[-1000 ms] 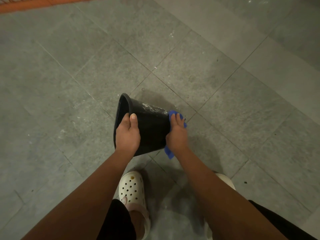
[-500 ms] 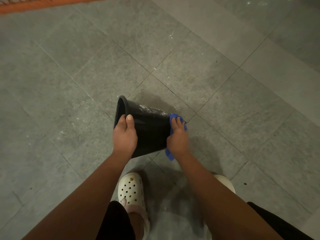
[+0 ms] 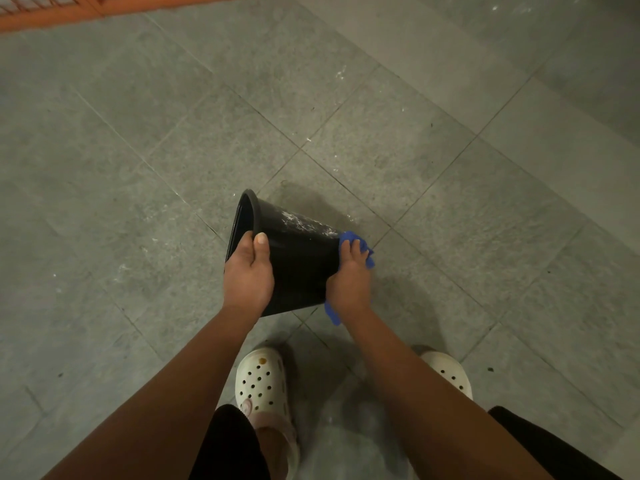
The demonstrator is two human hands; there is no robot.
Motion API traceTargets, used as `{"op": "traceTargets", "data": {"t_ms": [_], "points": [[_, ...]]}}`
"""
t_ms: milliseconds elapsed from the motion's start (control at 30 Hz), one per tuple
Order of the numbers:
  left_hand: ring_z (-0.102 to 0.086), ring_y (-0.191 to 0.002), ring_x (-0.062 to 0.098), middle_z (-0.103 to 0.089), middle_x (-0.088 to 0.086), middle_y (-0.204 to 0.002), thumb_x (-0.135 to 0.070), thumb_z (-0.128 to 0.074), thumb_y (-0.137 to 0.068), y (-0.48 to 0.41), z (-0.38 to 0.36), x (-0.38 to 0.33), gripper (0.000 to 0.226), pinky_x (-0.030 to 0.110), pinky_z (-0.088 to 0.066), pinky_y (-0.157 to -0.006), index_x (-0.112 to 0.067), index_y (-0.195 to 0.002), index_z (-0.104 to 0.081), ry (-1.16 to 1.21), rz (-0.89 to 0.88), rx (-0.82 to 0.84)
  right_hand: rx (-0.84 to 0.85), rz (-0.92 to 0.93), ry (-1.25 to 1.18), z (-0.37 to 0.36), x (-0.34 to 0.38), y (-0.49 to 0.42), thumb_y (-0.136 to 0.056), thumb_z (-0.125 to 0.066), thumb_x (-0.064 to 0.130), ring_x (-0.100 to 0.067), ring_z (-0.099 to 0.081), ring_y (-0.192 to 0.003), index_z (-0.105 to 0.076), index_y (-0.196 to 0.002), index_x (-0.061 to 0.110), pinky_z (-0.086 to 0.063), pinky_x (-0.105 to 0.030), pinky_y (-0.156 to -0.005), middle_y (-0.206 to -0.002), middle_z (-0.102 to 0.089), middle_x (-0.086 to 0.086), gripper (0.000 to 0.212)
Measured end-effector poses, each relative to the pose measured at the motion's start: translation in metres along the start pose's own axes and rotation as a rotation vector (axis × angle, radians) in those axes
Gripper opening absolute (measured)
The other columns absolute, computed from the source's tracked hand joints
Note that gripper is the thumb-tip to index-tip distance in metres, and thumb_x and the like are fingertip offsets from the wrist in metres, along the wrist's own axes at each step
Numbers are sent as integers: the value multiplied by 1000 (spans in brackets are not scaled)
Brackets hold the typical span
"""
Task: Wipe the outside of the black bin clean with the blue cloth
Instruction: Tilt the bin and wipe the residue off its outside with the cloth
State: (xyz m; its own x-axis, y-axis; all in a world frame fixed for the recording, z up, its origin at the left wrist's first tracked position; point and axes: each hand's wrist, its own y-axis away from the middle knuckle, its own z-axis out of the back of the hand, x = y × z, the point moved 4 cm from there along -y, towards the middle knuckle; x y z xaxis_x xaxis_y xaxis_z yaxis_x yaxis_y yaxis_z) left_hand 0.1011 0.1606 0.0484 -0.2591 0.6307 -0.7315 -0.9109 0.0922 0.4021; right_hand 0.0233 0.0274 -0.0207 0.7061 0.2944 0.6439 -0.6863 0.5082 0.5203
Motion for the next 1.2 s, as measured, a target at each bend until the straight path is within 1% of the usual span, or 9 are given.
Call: {"op": "traceTargets", "data": {"t_ms": [167,433,633,733,800,900,1033,1133,1200], "points": [[-55,-84,-3,-59,-13,-86,-40,-35,-100,4,-1,-4,22,22,-41,-76,-42,-87,-52,-8,-8,3,-20,50,-40,-6,7,6,-79,-47,-12,-32,2,-143,-19,-145,9,-11,-37,-116,-156,-7,-11,75],[-55,-111,17,-61,1,-113,-40,-33,-101,6,1,-1,40,38,-43,-98,-16,-125,-54,38,3,3,-3,-123,-98,-7,-2,9,-84,-44,-10,-32,8,-143,-5,-146,5,-9,-33,-115,-156,4,-12,74],[-57,-96,4,-61,-11,-96,-41,-34,-100,5,-1,-3,22,35,-45,-91,-36,-98,-55,56,28,9,-72,-2,-102,-19,15,22,-81,-46,-12,-32,5,-143,-7,-146,5,-8,-35,-115,-157,-1,-11,78],[-56,-100,5,-61,-10,-100,-40,-34,-101,6,0,-3,24,37,-44,-97,-33,-104,-56,94,46,1,-68,-15,-74,-9,-1,6,-81,-44,-14,-30,4,-143,-11,-146,6,-2,-29,-112,-157,-3,-11,76],[-54,-113,14,-60,-3,-116,-41,-33,-101,6,1,-2,35,42,-40,-104,-22,-120,-55,110,67,12,-41,-114,-79,-5,-18,-1,-84,-42,-11,-32,-3,-143,-12,-146,5,-6,-36,-116,-156,-5,-13,71],[-52,-116,15,-59,-3,-121,-40,-34,-101,4,5,-3,30,43,-40,-104,-33,-121,-55,185,87,55,-31,-197,-135,-1,-35,0,-88,-39,-5,-30,-28,-137,-21,-144,5,-26,-41,-114,-151,-24,-15,60],[-51,-120,27,-57,4,-128,-44,-39,-96,-6,8,-2,37,50,-35,-105,-32,-128,-53,297,274,65,-94,-103,-170,2,-33,3,-87,-41,-6,-27,-27,-138,-21,-145,7,-24,-40,-115,-151,-25,-13,62],[-54,-112,29,-59,8,-121,-54,-41,-91,-7,7,-2,51,44,-40,-92,-23,-129,-53,331,447,1,-157,-80,-158,7,-31,4,-86,-43,-7,-28,-34,-133,-27,-142,5,-30,-43,-111,-145,-33,-15,60],[-57,-93,23,-62,4,-102,-64,-35,-90,-8,3,-8,55,37,-42,-76,-20,-112,-60,254,450,14,-190,-31,-120,9,-29,5,-84,-45,-8,-28,-35,-131,-35,-138,2,-28,-38,-113,-141,-37,-16,56]]}}
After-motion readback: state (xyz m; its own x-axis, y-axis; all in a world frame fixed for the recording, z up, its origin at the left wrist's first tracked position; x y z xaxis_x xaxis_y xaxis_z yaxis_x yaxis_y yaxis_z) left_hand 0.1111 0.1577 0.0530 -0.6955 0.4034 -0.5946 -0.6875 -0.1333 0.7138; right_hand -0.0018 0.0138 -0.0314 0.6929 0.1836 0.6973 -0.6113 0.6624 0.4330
